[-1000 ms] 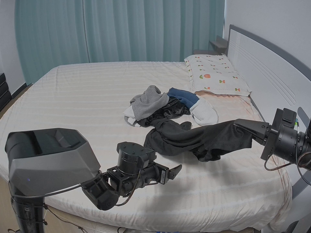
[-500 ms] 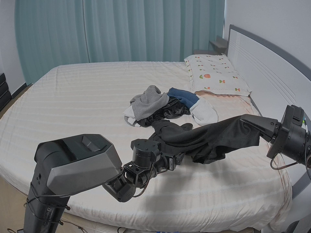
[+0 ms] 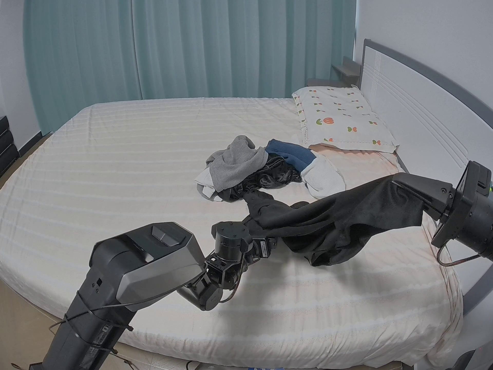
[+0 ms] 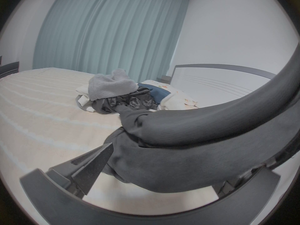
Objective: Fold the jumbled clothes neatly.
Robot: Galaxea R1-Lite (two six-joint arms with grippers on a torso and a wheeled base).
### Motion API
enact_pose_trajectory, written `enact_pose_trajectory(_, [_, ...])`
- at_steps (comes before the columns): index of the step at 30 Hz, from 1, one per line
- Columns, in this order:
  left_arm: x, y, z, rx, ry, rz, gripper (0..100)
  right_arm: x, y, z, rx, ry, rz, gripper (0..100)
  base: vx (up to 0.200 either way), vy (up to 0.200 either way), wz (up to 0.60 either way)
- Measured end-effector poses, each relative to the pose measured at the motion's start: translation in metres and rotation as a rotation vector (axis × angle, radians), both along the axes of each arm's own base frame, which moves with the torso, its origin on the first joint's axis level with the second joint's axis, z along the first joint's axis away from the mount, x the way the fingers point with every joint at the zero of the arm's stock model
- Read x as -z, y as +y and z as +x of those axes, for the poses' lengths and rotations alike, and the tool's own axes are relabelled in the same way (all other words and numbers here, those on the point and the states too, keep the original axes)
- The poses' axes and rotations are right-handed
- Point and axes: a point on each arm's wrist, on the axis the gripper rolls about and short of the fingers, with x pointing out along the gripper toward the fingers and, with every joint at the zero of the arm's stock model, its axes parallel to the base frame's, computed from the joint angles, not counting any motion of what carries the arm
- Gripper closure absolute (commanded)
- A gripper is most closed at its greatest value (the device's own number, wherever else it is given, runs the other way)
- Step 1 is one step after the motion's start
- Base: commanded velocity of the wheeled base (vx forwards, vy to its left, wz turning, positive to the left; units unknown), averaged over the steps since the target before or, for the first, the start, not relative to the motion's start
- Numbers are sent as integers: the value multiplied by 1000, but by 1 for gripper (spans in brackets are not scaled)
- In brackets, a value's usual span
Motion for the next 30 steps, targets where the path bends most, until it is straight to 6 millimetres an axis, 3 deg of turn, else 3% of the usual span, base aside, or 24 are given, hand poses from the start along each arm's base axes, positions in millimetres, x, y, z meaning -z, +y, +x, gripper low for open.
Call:
enact_pose_trajectory(6, [17,1,18,-71,2,-17,0,1,-1,2,12,7,0,100,0,0,0])
enact_pose_trajectory(7, [20,3,19,-79,15,-18,100,1,-2,2,14,9,-1,100,0,0,0])
enact_pose_trajectory(12, [27,11,22,-135,61,-63,100,4,-2,5,24,20,-7,100,0,0,0])
enact_pose_trajectory(17, [18,30,16,-181,104,-74,100,8,-3,9,36,35,-16,100,0,0,0])
enact_pose_trajectory(21, [-5,47,4,-212,134,-97,100,11,-2,13,47,51,-26,100,0,0,0])
enact_pose_trajectory(30, [-82,86,-47,-281,204,-266,100,23,-1,26,74,102,-56,100,0,0,0])
